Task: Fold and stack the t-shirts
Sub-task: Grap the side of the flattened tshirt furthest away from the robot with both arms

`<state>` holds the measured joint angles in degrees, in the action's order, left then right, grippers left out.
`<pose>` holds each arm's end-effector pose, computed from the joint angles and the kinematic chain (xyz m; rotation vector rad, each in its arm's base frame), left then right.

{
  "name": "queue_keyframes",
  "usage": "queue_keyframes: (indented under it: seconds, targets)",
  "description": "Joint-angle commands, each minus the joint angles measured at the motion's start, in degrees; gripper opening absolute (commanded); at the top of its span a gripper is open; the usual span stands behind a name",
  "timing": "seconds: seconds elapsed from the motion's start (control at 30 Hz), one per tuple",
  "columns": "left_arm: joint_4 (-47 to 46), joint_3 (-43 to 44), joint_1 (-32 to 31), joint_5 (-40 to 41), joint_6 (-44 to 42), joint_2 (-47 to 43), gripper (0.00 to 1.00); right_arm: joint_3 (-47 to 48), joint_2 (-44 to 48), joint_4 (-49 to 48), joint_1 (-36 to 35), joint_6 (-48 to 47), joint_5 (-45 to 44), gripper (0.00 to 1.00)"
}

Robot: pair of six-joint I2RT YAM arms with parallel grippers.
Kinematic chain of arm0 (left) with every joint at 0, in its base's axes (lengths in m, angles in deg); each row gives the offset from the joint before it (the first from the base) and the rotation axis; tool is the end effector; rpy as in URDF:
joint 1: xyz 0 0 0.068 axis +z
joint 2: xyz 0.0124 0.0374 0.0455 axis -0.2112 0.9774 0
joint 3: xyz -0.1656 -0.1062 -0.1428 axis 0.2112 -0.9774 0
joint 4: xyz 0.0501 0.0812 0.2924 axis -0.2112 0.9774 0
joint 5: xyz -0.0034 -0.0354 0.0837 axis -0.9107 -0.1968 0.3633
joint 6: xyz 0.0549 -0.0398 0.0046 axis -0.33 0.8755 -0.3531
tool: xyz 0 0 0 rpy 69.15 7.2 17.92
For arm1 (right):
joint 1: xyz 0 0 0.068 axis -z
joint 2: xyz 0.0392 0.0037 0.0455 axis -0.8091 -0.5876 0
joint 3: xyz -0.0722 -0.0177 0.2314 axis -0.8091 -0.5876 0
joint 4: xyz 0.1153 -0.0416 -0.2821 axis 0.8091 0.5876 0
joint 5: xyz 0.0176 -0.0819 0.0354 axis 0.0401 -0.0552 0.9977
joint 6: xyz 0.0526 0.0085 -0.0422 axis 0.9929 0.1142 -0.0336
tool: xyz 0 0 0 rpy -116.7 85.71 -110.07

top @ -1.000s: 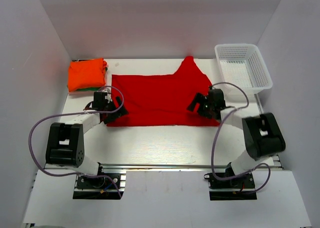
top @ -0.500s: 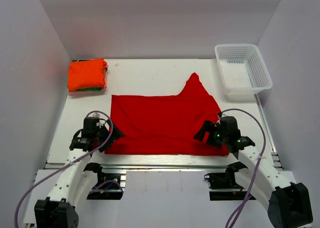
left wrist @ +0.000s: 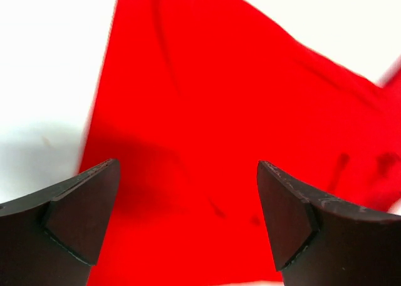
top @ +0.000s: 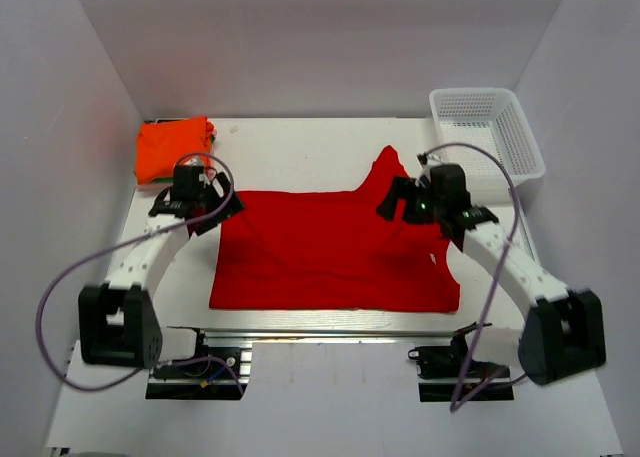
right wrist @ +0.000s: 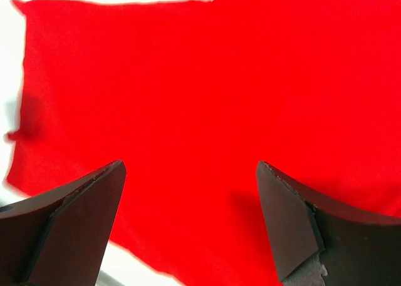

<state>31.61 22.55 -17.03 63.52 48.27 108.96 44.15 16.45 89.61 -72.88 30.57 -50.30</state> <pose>0.3231 -0.0313 0.1890 -0.5700 2.3996 -0.3830 0.3095 0.1161 0.2080 -0.0213 2.1999 0.6135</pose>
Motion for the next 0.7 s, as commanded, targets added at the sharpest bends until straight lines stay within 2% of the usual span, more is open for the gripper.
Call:
queue_keyframes:
  seconds: [0.0,0.03,0.1,0.13,0.2,0.23,0.27,0.33,0.43,0.6,0.67]
  targets:
    - [-2.86,4.53,0.89,7.44,-3.24,7.37,0.98,10.67,-10.43,-2.79,0.24,-5.47,-4.24,0.9]
    - [-2.87,6.8,0.89,10.68,-3.76,11.83,0.96,14.45,-16.89,-2.35,0.33,-6.01,-4.76,0.9]
    - [-4.97,8.58,0.89,11.24,-3.77,15.9,0.91,20.95,-21.59,-1.03,0.42,-6.98,-5.64,0.9]
    - [-5.5,10.67,0.89,12.72,-4.29,17.84,0.87,25.43,-28.05,-0.42,0.5,-7.25,-5.73,0.9]
    - [-4.98,14.45,0.89,14.57,-4.3,23.29,0.72,31.5,-32.23,1.69,0.94,-7.6,-7.49,0.9]
    - [-4.98,15.26,0.89,14.58,-4.3,24.7,0.69,34.85,-37.12,2.22,1.03,-7.69,-7.41,0.9]
    - [-5.59,16.13,0.89,14.06,-4.3,26.02,0.68,36.36,-38.65,3.53,1.38,-7.77,-8.28,0.9]
    - [-7.86,17.28,0.89,13.53,-4.91,29.1,0.58,41.28,-41.91,3.81,1.64,-8.65,-8.2,0.9]
    - [-10.16,17.29,0.89,14.75,-6.05,32.17,0.49,44.71,-45.16,3.81,2.52,-9.18,-9.69,0.9]
    - [-10.16,19.75,1.41,16.6,-6.58,36.92,0.48,47.27,-47.54,3.81,3.76,-10.06,-9.95,0.9]
    - [-12.62,19.75,1.41,14.67,-7.1,37.71,0.49,47.8,-48.32,3.98,4.54,-10.58,-9.87,0.9]
